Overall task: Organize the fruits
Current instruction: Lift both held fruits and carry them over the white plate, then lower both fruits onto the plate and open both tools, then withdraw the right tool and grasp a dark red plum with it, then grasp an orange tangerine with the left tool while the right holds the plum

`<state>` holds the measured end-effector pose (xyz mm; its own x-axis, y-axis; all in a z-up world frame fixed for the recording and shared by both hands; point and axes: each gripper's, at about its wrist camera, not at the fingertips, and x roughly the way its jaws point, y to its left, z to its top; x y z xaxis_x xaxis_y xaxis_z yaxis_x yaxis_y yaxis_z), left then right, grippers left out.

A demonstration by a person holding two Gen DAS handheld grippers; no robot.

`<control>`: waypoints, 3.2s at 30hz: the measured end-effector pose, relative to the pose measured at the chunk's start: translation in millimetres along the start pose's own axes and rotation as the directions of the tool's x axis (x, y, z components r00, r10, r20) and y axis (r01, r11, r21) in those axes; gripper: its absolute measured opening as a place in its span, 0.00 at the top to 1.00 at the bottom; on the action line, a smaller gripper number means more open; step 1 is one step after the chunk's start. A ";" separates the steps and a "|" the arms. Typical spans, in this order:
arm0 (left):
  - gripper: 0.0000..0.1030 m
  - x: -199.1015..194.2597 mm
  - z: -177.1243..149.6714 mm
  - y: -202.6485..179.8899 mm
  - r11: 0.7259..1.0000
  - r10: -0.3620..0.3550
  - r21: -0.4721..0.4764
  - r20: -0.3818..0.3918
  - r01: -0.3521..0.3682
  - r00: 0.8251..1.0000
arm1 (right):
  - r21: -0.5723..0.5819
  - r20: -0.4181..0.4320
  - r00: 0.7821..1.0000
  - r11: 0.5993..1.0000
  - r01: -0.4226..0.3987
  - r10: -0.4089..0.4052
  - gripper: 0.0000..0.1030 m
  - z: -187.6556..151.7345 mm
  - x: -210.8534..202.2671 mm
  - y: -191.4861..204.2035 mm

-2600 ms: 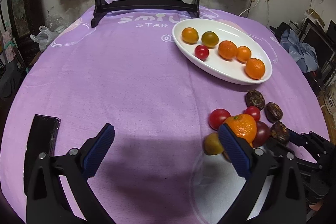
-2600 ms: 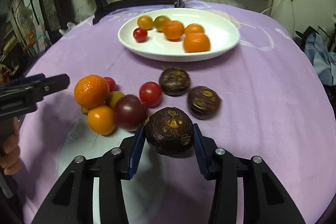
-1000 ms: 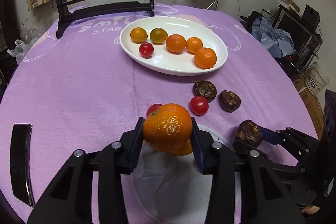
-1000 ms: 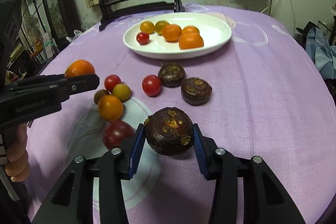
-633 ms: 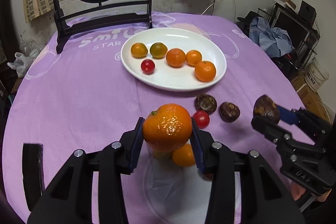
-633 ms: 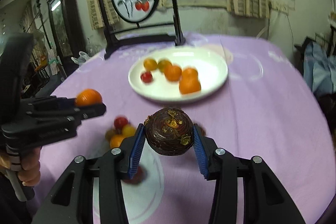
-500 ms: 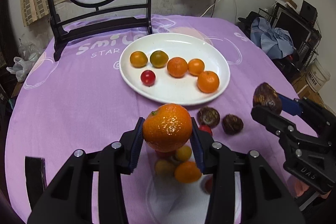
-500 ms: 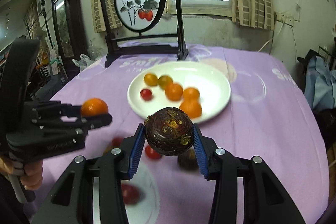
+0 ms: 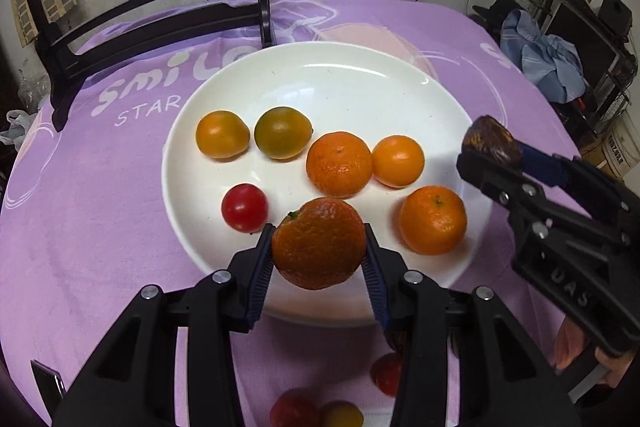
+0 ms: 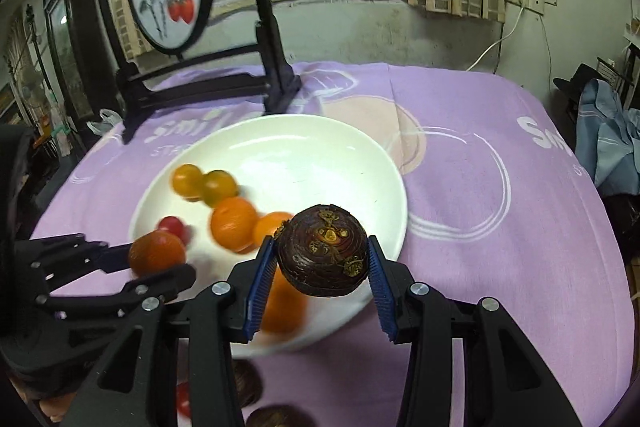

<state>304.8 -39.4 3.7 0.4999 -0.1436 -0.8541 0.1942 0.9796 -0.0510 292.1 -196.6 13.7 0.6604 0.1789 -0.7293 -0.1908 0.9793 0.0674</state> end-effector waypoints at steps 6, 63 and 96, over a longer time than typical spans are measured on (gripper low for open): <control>0.54 12.6 5.7 -2.4 1.000 0.018 -0.004 -0.018 -0.018 1.000 | 0.042 -0.051 0.998 0.999 -0.018 0.020 0.53 5.9 32.2 -11.2; 0.12 -66.2 -124.4 41.2 0.994 0.006 -0.107 0.082 0.003 0.997 | -0.079 -0.113 0.976 0.978 -0.194 0.184 0.63 -155.1 -102.1 62.3; 0.33 -46.7 -153.7 -13.8 0.995 0.058 -0.077 -0.054 -0.062 0.997 | -0.046 -0.092 0.993 0.996 -0.076 0.072 0.63 -151.6 -101.7 45.8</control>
<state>149.1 -24.7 -35.3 0.4635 -0.0790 -0.8826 0.0970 0.9946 -0.0381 106.1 -184.2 -12.3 0.5752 0.2392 -0.7823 -0.2742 0.9573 0.0911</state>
